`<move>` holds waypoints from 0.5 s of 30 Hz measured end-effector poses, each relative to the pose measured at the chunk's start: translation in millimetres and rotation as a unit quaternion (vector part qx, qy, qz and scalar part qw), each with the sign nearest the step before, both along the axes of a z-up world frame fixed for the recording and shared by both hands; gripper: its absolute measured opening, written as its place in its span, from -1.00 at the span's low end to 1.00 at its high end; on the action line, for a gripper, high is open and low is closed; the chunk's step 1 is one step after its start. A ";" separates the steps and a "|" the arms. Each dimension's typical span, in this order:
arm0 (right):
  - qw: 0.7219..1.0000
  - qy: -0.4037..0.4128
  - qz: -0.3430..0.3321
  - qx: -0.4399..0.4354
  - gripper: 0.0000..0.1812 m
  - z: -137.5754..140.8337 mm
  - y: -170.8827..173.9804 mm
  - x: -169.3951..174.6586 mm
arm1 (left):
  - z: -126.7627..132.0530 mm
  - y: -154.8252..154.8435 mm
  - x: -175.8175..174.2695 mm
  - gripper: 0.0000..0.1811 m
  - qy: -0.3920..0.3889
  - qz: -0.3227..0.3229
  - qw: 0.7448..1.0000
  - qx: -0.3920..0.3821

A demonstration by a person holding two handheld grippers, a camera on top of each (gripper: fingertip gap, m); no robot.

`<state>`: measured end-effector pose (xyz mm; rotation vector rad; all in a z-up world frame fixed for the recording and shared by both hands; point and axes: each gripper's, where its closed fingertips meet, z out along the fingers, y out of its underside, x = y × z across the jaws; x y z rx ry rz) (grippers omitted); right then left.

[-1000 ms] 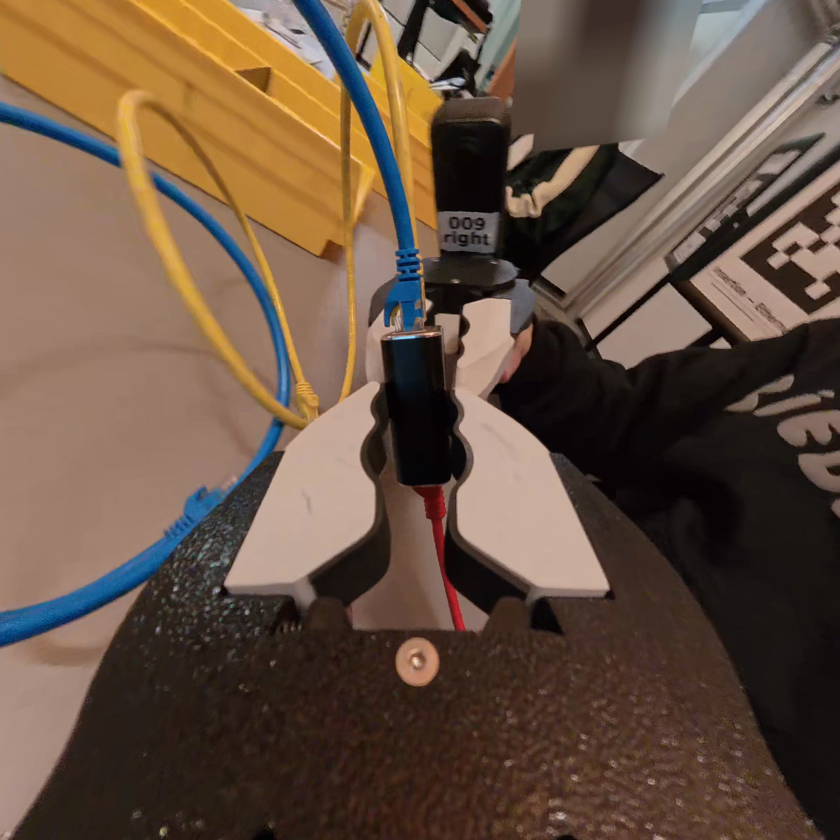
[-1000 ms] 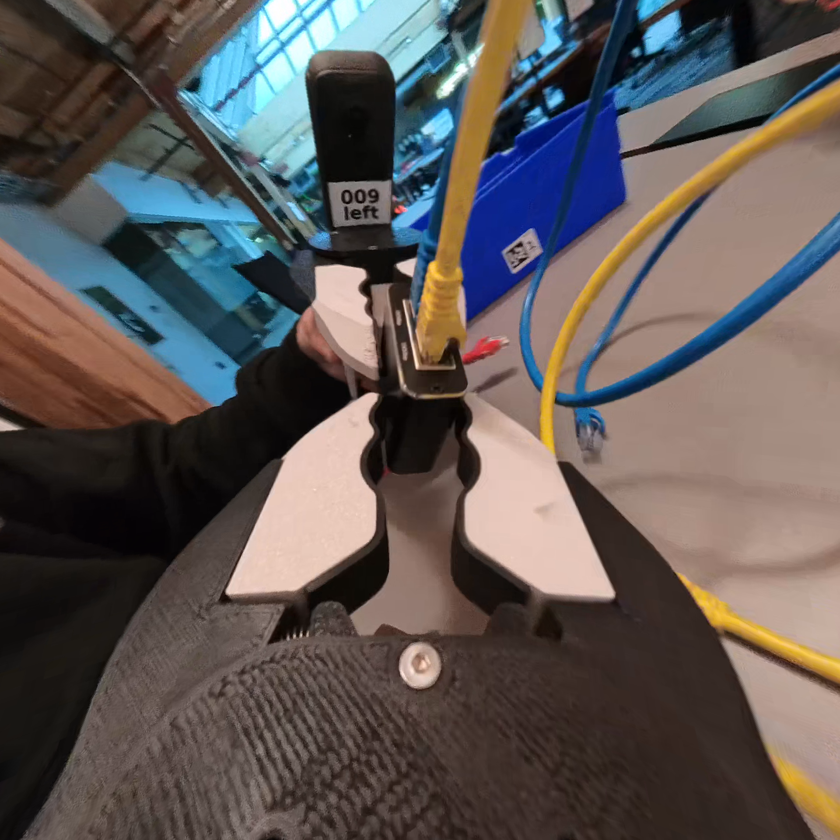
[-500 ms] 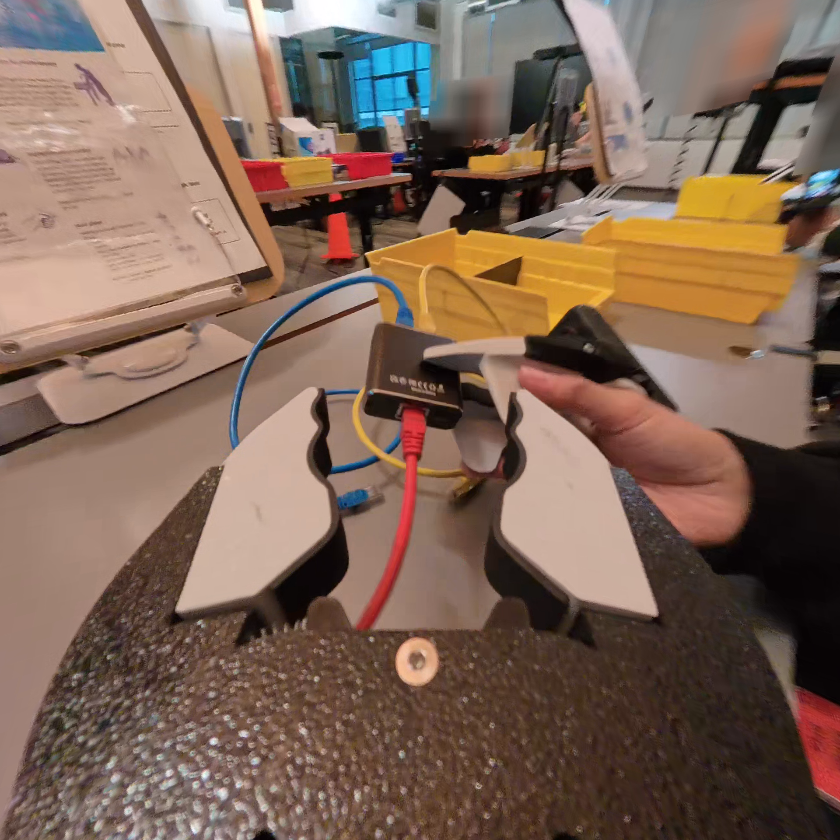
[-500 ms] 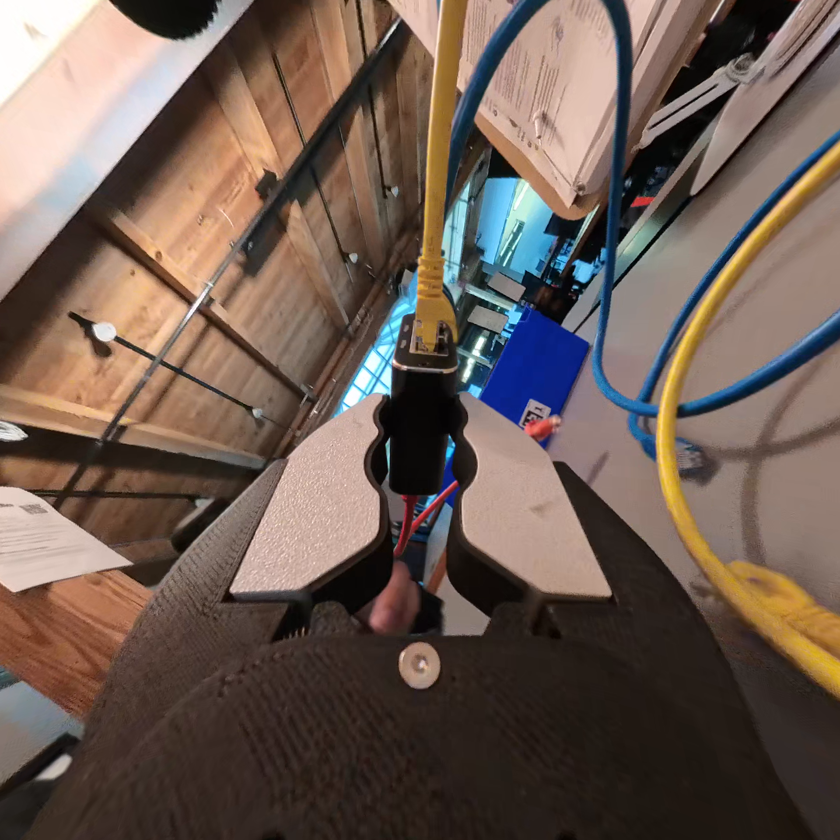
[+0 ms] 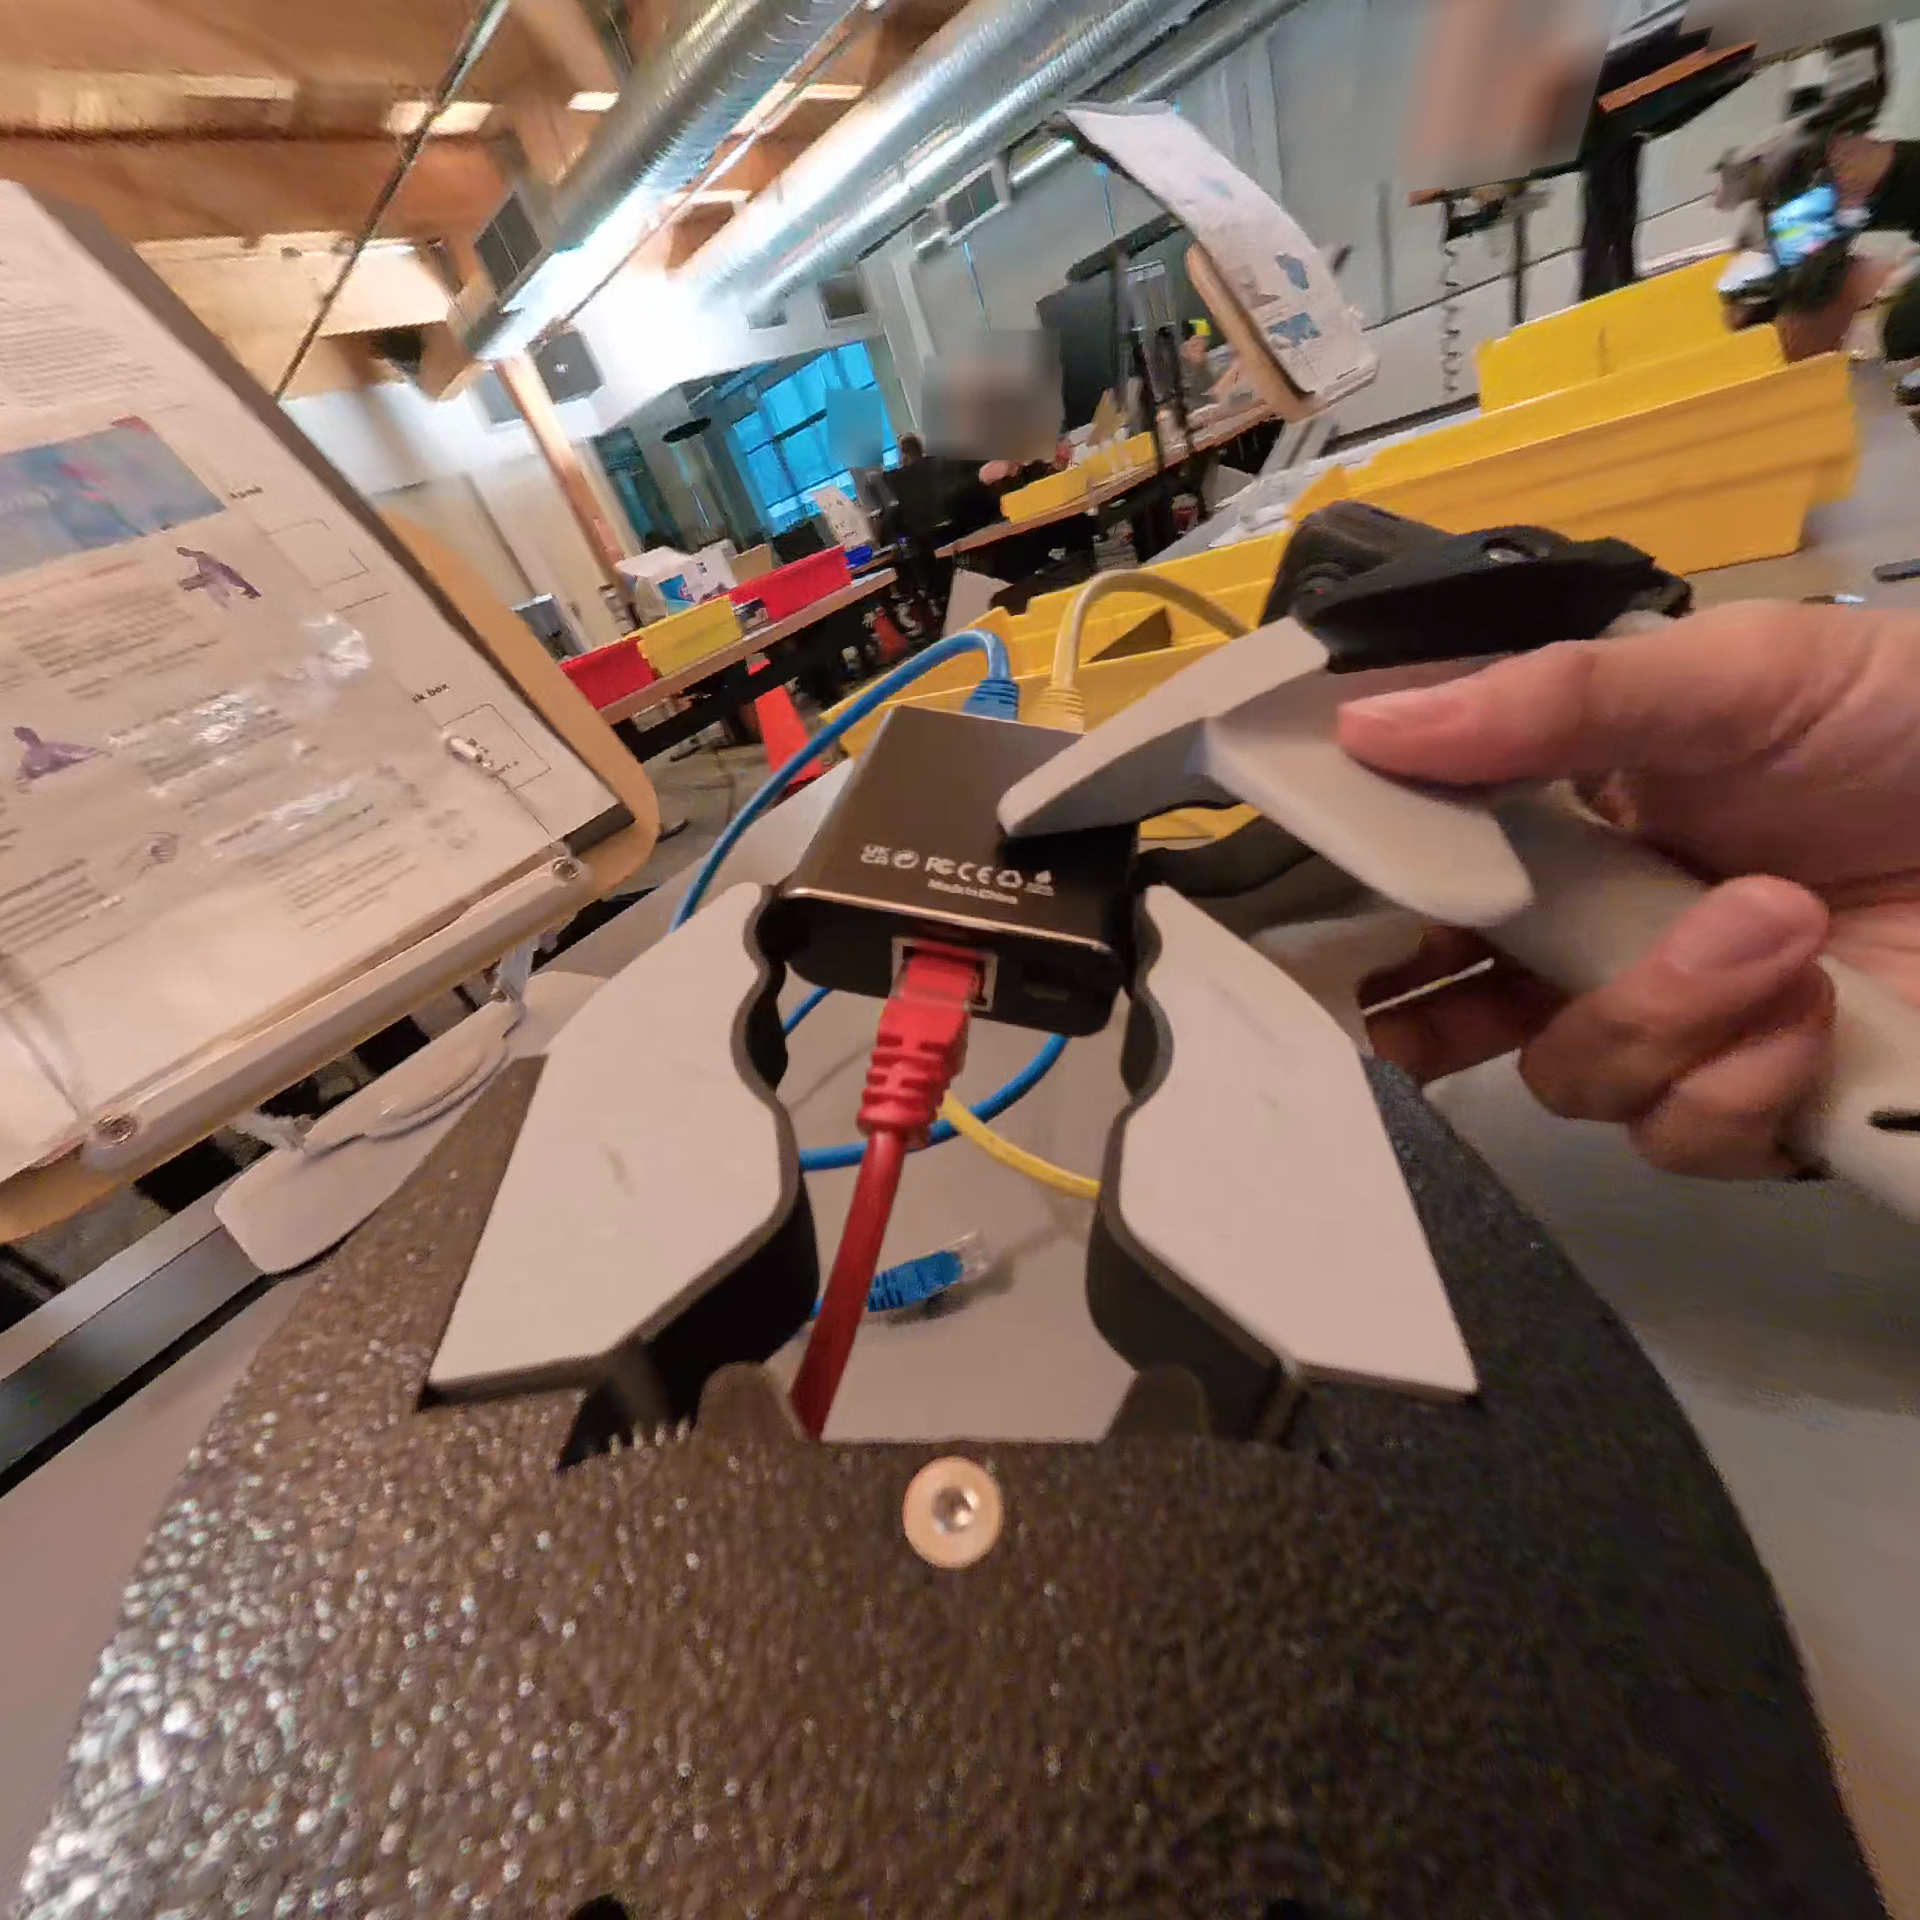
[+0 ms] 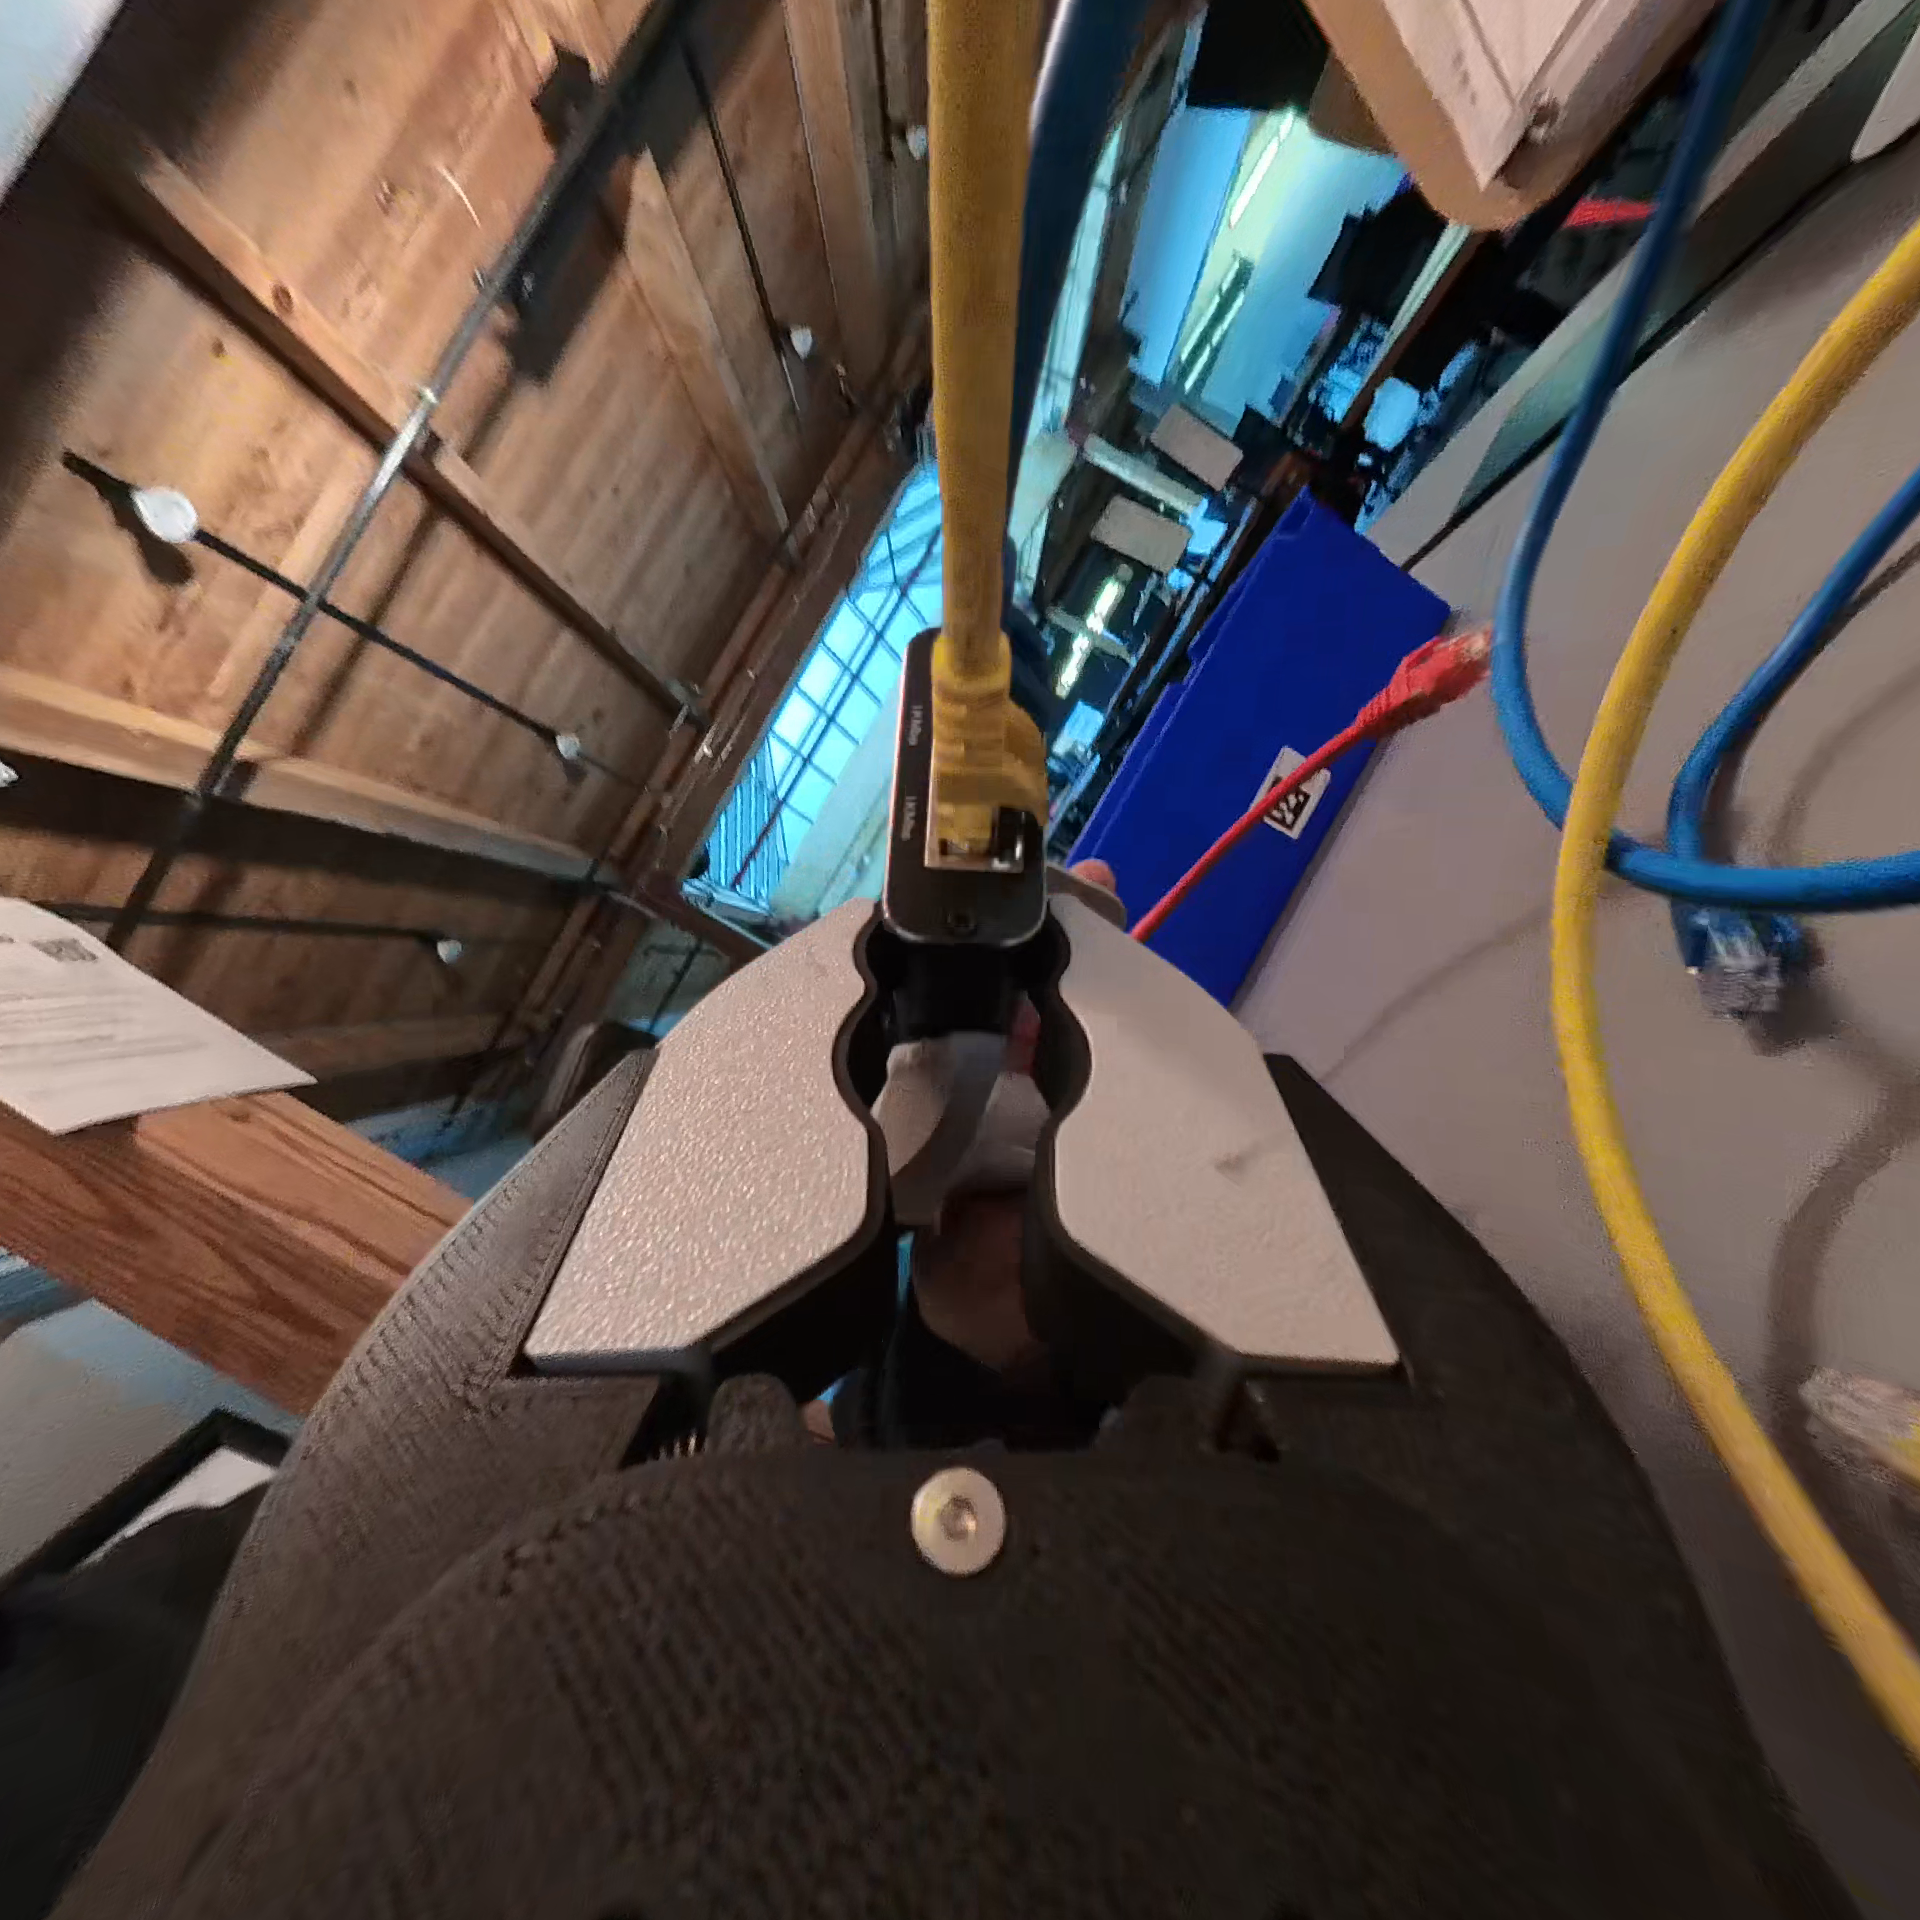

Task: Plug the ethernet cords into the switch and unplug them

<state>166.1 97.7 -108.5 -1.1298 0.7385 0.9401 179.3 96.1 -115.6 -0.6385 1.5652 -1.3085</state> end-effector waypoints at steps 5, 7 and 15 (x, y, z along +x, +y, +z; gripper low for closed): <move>0.995 -0.045 0.078 -0.042 -0.73 -12.0 5.3 -19.6 | -6.7 3.3 -12.8 -0.31 -0.039 -0.041 0.997 0.052; 0.993 -0.061 0.097 -0.035 -0.73 -9.6 5.1 -24.6 | -4.3 3.6 -16.2 -0.31 -0.032 -0.038 0.997 0.052; 0.995 -0.083 0.048 -0.009 -0.70 -2.6 0.0 -4.5 | -3.9 8.8 -13.0 -0.30 -0.013 -0.004 0.999 0.033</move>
